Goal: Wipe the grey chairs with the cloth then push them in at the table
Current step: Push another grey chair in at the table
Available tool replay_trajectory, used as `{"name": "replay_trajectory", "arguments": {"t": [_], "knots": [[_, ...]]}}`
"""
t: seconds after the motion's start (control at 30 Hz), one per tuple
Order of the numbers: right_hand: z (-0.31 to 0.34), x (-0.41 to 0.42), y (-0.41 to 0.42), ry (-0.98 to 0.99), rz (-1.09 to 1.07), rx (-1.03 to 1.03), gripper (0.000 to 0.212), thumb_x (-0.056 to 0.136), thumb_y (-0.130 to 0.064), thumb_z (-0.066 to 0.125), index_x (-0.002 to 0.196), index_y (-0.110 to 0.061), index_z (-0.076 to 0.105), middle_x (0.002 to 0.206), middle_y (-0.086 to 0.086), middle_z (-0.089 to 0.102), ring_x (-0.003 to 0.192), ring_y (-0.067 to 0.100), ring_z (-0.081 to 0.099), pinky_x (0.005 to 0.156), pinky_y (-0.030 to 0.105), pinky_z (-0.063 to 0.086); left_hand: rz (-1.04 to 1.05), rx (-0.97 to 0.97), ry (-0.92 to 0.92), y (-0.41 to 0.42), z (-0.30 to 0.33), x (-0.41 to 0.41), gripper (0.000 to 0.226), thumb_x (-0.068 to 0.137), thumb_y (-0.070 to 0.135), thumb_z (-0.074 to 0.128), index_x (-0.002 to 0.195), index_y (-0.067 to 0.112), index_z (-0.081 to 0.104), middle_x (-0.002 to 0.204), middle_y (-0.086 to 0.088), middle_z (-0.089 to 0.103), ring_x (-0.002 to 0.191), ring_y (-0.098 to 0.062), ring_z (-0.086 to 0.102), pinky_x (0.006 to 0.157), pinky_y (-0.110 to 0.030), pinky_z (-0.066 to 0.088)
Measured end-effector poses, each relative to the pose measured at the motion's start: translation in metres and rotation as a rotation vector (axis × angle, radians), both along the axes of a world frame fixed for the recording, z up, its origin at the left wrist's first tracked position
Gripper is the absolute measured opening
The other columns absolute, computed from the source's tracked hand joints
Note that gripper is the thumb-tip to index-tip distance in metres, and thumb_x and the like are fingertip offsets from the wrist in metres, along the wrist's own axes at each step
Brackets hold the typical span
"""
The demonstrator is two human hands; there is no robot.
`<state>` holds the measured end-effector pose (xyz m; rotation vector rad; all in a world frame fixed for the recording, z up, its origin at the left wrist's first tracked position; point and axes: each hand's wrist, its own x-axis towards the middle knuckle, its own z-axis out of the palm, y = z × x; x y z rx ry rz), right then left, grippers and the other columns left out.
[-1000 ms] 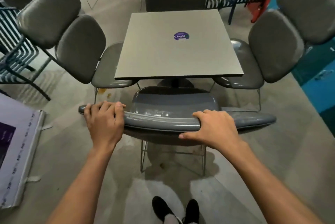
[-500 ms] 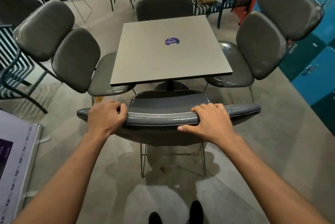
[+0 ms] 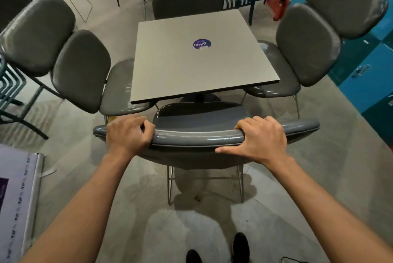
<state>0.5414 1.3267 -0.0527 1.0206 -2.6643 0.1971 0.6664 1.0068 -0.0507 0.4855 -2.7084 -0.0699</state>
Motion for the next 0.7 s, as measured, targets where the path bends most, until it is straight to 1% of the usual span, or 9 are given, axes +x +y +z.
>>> {"name": "replay_trajectory", "arguments": {"t": [0.13, 0.2, 0.27, 0.37, 0.43, 0.5, 0.57, 0.63, 0.7], "knots": [[-0.003, 0.003, -0.028, 0.053, -0.024, -0.055, 0.087, 0.065, -0.104, 0.034, 0.068, -0.023, 0.065, 0.064, -0.006, 0.062, 0.062, 0.018, 0.059, 0.057, 0.031, 0.043, 0.062, 0.029, 0.007, -0.026, 0.001, -0.009, 0.035, 0.085, 0.042, 0.036, 0.058, 0.023, 0.049, 0.065, -0.003, 0.057, 0.061, -0.027, 0.046, 0.057, -0.033, 0.031], [-0.005, 0.000, -0.027, 0.069, -0.020, -0.082, 0.086, 0.065, -0.103, 0.037, 0.064, -0.021, 0.062, 0.060, -0.005, 0.060, 0.059, 0.018, 0.058, 0.055, 0.031, 0.041, 0.077, 0.029, -0.002, -0.022, 0.002, -0.010, 0.034, 0.086, 0.040, 0.038, 0.058, 0.023, 0.049, 0.065, -0.001, 0.053, 0.062, -0.026, 0.044, 0.058, -0.033, 0.030], [-0.003, -0.004, -0.021, 0.070, -0.014, -0.074, 0.085, 0.065, -0.104, 0.036, 0.063, -0.022, 0.061, 0.059, -0.005, 0.059, 0.057, 0.017, 0.056, 0.053, 0.029, 0.037, 0.074, 0.027, -0.005, -0.013, 0.002, -0.012, 0.034, 0.087, 0.039, 0.041, 0.058, 0.023, 0.049, 0.065, 0.003, 0.047, 0.062, -0.025, 0.044, 0.058, -0.033, 0.030], [0.002, -0.007, -0.013, 0.073, -0.012, -0.057, 0.084, 0.065, -0.104, 0.034, 0.062, -0.024, 0.058, 0.059, -0.007, 0.058, 0.054, 0.014, 0.052, 0.052, 0.025, 0.029, 0.078, 0.039, -0.022, -0.004, 0.003, -0.013, 0.040, 0.088, 0.043, 0.039, 0.058, 0.022, 0.054, 0.064, 0.004, 0.052, 0.062, -0.025, 0.051, 0.057, -0.033, 0.036], [0.003, -0.006, -0.007, 0.075, -0.008, -0.050, 0.084, 0.064, -0.105, 0.033, 0.063, -0.025, 0.060, 0.060, -0.008, 0.059, 0.056, 0.014, 0.054, 0.052, 0.025, 0.032, 0.076, 0.060, -0.026, 0.004, 0.005, -0.008, 0.042, 0.089, 0.044, 0.038, 0.058, 0.022, 0.057, 0.064, 0.003, 0.055, 0.061, -0.025, 0.052, 0.058, -0.033, 0.037], [0.002, -0.003, 0.005, 0.071, 0.003, -0.053, 0.086, 0.063, -0.106, 0.031, 0.067, -0.026, 0.064, 0.063, -0.009, 0.062, 0.060, 0.015, 0.058, 0.054, 0.026, 0.040, 0.080, 0.070, -0.040, 0.018, 0.006, -0.001, 0.043, 0.088, 0.045, 0.037, 0.058, 0.022, 0.058, 0.063, 0.003, 0.054, 0.060, -0.024, 0.050, 0.058, -0.032, 0.034], [0.001, -0.003, 0.019, 0.060, 0.023, -0.049, 0.086, 0.061, -0.106, 0.032, 0.070, -0.027, 0.066, 0.064, -0.009, 0.062, 0.061, 0.014, 0.059, 0.055, 0.027, 0.044, 0.099, 0.081, -0.038, 0.035, 0.006, 0.007, 0.045, 0.086, 0.046, 0.033, 0.058, 0.020, 0.057, 0.062, 0.003, 0.054, 0.059, -0.023, 0.048, 0.058, -0.032, 0.032], [0.002, -0.005, 0.034, 0.046, 0.041, -0.050, 0.086, 0.061, -0.106, 0.033, 0.071, -0.028, 0.067, 0.064, -0.010, 0.060, 0.061, 0.013, 0.058, 0.055, 0.025, 0.044, 0.123, 0.112, -0.038, 0.052, 0.007, 0.014, 0.047, 0.086, 0.047, 0.032, 0.059, 0.019, 0.058, 0.063, 0.002, 0.056, 0.060, -0.025, 0.051, 0.057, -0.032, 0.035], [0.001, -0.008, 0.049, 0.047, 0.071, -0.059, 0.085, 0.062, -0.106, 0.034, 0.072, -0.028, 0.068, 0.062, -0.009, 0.059, 0.059, 0.013, 0.056, 0.053, 0.024, 0.041, 0.133, 0.133, -0.052, 0.067, 0.006, 0.021, 0.048, 0.088, 0.047, 0.033, 0.061, 0.020, 0.062, 0.065, 0.001, 0.057, 0.061, -0.025, 0.053, 0.057, -0.033, 0.042]]}}
